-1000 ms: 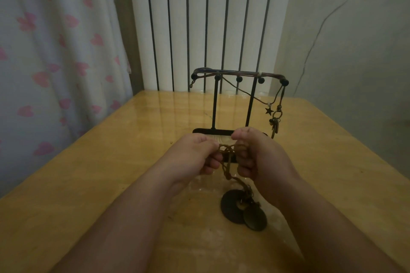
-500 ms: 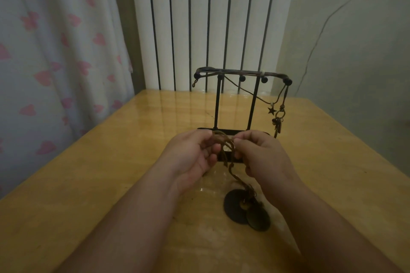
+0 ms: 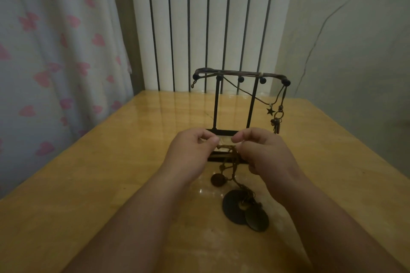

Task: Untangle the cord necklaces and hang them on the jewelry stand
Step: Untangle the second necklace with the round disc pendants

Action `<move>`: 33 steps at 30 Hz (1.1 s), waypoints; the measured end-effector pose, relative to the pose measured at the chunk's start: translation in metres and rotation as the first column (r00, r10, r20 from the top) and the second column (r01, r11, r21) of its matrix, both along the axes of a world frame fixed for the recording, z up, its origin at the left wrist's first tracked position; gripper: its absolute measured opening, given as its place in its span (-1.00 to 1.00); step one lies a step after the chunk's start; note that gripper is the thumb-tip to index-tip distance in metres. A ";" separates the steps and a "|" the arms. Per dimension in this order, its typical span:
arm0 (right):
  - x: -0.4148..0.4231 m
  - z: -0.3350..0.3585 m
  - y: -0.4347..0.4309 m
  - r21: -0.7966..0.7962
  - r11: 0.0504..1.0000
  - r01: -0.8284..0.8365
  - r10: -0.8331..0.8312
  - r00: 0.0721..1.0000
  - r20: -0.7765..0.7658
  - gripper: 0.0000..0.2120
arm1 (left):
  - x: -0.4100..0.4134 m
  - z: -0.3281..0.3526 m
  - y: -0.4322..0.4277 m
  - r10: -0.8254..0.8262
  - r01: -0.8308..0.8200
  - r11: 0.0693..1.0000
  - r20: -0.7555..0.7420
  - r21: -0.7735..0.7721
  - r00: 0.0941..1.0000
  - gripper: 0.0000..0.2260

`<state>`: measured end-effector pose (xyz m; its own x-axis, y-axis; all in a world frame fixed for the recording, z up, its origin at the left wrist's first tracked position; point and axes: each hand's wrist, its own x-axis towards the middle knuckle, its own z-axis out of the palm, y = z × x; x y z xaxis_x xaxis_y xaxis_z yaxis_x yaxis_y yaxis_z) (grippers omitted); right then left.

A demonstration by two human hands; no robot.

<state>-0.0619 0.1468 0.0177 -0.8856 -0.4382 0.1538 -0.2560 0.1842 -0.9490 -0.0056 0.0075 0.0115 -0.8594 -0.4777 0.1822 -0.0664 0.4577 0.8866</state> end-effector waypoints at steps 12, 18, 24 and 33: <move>-0.006 0.002 0.003 -0.249 0.969 0.001 0.047 0.981 0.186 -0.82 | 0.003 0.009 -0.002 -0.081 0.083 0.962 -0.019 0.259 0.997 -0.64; -0.011 0.000 0.003 -0.484 0.875 -0.002 0.190 0.921 0.339 -0.79 | 0.007 0.018 0.008 -0.127 0.111 0.979 0.091 0.169 0.988 -0.78; -0.013 -0.005 0.007 -0.564 0.817 -0.120 0.293 0.929 0.227 -0.93 | 0.004 0.005 0.001 -0.248 0.242 0.967 0.083 0.078 0.965 -0.89; -0.010 -0.003 0.002 -0.448 0.888 -0.102 0.209 0.958 0.195 -0.75 | 0.003 0.001 -0.001 -0.342 0.341 0.940 0.080 0.024 0.936 -0.87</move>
<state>-0.0716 0.1492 0.0143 -0.8450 -0.5111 0.1575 -0.0105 -0.2786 -0.9603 -0.0021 0.0069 0.0124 -0.9829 -0.1541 0.1009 0.0196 0.4570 0.8893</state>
